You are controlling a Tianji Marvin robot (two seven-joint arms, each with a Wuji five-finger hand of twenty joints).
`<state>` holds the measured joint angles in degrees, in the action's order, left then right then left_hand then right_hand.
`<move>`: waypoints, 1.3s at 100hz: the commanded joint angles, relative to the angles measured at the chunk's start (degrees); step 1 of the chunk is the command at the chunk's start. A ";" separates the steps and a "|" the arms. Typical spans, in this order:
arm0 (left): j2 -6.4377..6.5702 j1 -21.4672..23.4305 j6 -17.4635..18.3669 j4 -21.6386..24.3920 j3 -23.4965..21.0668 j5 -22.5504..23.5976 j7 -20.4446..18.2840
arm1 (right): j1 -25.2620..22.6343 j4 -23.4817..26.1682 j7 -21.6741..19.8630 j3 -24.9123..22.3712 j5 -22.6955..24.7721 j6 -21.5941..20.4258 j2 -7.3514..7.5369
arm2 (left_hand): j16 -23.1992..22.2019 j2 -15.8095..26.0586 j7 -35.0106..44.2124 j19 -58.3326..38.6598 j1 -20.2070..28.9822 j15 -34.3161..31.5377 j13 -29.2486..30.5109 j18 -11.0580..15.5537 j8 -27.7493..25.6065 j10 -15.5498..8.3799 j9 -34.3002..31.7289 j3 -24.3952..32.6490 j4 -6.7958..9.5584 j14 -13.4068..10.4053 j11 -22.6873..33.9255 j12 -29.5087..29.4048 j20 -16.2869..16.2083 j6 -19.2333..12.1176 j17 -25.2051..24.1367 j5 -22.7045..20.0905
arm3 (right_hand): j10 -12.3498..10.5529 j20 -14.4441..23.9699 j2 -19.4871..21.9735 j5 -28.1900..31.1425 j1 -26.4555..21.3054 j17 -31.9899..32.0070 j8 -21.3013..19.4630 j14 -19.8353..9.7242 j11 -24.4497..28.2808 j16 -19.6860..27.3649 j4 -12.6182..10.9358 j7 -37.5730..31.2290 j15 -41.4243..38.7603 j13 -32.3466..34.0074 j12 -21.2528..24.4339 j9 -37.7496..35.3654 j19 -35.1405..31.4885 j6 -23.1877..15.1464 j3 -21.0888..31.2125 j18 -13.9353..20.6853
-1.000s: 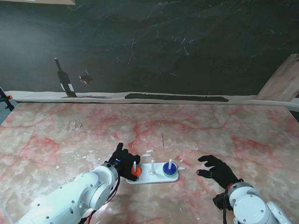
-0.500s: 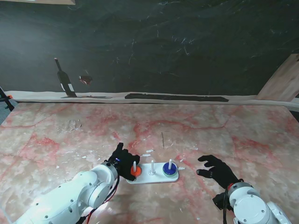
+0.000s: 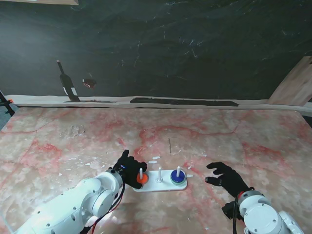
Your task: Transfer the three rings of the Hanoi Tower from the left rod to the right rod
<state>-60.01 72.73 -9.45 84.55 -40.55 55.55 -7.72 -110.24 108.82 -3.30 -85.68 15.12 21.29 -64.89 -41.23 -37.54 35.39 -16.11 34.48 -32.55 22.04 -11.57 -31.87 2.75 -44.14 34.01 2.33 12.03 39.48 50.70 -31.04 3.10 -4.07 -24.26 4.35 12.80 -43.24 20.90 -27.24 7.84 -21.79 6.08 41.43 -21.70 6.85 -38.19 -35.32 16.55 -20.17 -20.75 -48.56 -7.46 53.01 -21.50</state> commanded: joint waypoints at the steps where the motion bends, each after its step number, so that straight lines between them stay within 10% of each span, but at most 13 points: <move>1: 0.06 0.87 0.44 -0.98 0.63 -0.16 -0.79 | -0.27 0.13 -0.08 0.19 -0.07 -0.14 -0.22 | -0.39 3.75 1.14 0.31 4.03 -0.31 0.90 -0.64 0.10 -0.27 0.80 4.17 5.34 0.94 -2.23 -5.34 0.58 -10.83 -0.69 -3.37 | 0.00 -0.78 -0.19 -2.03 -0.09 -0.09 0.71 0.12 0.51 -0.77 -1.82 -0.67 -0.48 0.91 -0.60 -0.04 -1.54 0.49 -0.26 -0.34; 48: -0.24 1.76 0.64 -1.52 -0.34 0.53 2.02 | -0.03 -0.14 -0.07 0.32 -0.42 -0.38 -0.24 | -0.84 0.47 11.53 -1.31 9.48 -1.50 2.55 -0.03 -2.81 -0.98 -4.54 5.66 0.52 0.23 -5.36 6.48 0.16 -10.09 -0.34 -11.29 | 0.10 -0.97 -0.28 -1.87 -0.07 -0.17 0.74 0.11 0.63 -0.83 -1.81 -0.77 -0.59 0.99 -0.65 -0.08 -2.03 0.85 -0.11 -0.31; 86: -0.27 2.34 1.78 -0.75 -1.83 0.81 2.38 | -0.02 -0.25 0.18 0.30 -1.11 -0.58 -0.36 | -0.90 0.43 12.65 -1.74 9.23 -1.61 2.62 0.07 -1.85 -0.88 -4.30 5.06 -0.13 0.21 -6.08 6.73 0.39 -9.95 -0.25 -11.46 | 0.29 -1.14 -0.40 -1.76 -0.06 -0.16 0.78 0.21 0.70 -0.87 -1.78 -0.89 -0.69 1.30 -0.68 -0.32 -2.45 1.08 0.05 -0.40; 103: -0.22 2.02 2.00 -0.84 -1.35 -0.17 1.43 | -0.02 -0.25 0.19 0.30 -1.12 -0.56 -0.36 | -0.81 5.27 6.51 -1.61 3.52 -1.11 1.92 -0.30 -1.70 -0.56 0.45 3.60 4.14 0.28 -3.46 -2.72 1.00 -7.28 -0.50 -6.94 | 0.23 -1.22 -0.41 -1.73 0.00 -0.18 0.81 0.20 0.68 -0.87 -1.76 -0.92 -0.67 1.30 -0.68 -0.26 -2.57 1.08 0.03 -0.37; 130: -0.06 2.44 3.38 -0.10 -1.85 -1.50 -0.01 | 0.08 -0.35 0.09 0.32 -1.28 -0.56 -0.35 | -0.54 1.07 0.19 -0.34 3.48 -0.16 0.77 -0.67 0.51 -0.71 2.59 1.93 2.33 1.26 -3.19 -5.72 1.04 -11.35 -0.87 -1.97 | 0.25 -1.38 -0.32 -1.68 0.06 -0.16 0.84 0.19 0.71 -0.89 -1.76 -0.94 -0.70 1.29 -0.69 -0.32 -2.70 1.07 -0.01 -0.38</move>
<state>-60.19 74.36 -6.59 84.79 -42.93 54.06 -6.87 -109.88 108.38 -3.14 -85.58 13.90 20.91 -64.99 -41.40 -37.50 37.23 -17.33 37.38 -33.17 23.36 -11.59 -32.79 2.83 -43.04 34.14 2.88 12.10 37.07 48.38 -30.34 -2.07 -4.07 -26.38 4.41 12.67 -43.24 20.90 -27.24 7.82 -21.41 6.12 41.43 -21.72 6.85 -38.66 -35.43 16.88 -20.17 -20.76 -49.90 -6.76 53.01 -21.51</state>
